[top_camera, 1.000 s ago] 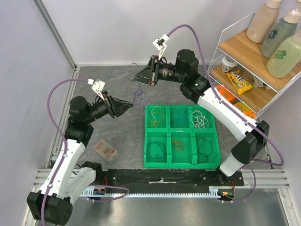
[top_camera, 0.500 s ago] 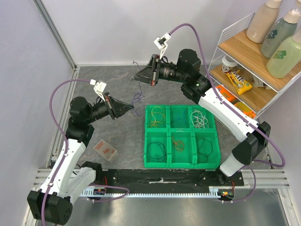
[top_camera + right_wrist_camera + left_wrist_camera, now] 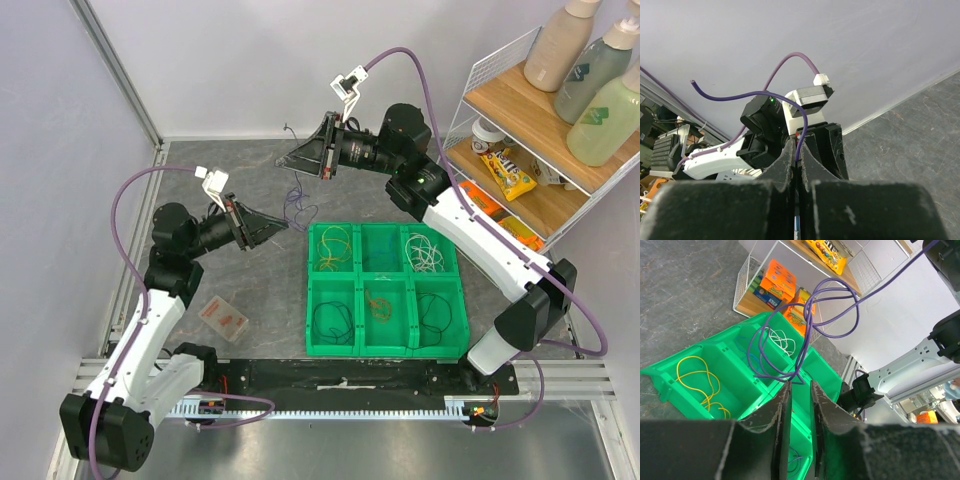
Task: Untangle the cables
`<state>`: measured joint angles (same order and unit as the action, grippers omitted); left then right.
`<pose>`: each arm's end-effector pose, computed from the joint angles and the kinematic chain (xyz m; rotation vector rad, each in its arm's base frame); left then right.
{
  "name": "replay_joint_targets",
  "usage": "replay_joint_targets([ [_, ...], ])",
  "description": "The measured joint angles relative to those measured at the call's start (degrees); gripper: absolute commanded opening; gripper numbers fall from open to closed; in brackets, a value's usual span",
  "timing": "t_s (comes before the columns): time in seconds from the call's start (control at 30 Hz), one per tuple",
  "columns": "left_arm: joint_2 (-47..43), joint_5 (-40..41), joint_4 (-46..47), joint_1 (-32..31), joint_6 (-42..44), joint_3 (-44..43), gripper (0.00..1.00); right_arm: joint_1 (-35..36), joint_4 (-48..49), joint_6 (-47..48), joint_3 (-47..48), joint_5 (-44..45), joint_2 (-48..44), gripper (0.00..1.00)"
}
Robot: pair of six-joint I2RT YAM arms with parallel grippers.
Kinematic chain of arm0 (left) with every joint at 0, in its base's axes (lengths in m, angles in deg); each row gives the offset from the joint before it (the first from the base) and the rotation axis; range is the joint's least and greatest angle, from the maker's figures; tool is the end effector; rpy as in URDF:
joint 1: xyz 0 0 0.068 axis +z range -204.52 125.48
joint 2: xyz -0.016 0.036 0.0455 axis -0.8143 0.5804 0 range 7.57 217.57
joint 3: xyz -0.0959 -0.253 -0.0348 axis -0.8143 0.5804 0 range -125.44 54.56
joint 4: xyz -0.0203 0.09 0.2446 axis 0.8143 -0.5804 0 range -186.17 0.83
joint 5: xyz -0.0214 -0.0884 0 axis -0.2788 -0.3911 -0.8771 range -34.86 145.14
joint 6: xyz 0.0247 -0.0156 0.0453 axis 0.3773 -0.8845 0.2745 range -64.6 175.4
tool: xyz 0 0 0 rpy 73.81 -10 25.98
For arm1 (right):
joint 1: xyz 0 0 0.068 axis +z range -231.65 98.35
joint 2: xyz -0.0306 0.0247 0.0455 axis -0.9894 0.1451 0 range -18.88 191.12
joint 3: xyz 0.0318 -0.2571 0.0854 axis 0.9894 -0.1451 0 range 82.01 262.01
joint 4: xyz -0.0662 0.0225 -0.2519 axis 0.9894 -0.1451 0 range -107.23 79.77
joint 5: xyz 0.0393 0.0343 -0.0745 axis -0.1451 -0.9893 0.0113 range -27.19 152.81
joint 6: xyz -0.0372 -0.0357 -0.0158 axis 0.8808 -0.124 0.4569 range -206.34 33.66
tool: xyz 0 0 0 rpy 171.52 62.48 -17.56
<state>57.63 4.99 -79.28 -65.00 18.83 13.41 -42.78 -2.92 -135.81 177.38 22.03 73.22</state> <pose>0.1904 -0.0629 0.3389 0.3696 1.6804 -1.2972 0.2736 0.2503 0.4697 -0.5450 1.5993 1.7053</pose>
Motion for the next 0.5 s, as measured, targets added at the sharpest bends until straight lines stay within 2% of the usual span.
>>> replay_joint_targets([
  [0.37,0.7,0.04,1.38,-0.22,-1.38,0.0,0.32,0.0,2.12,-1.36,-0.39,-0.37,-0.31,0.0],
  [0.5,0.7,0.04,1.4,-0.26,-1.51,0.0,0.17,0.0,2.64,-1.92,-0.68,-0.48,-0.31,0.0],
])
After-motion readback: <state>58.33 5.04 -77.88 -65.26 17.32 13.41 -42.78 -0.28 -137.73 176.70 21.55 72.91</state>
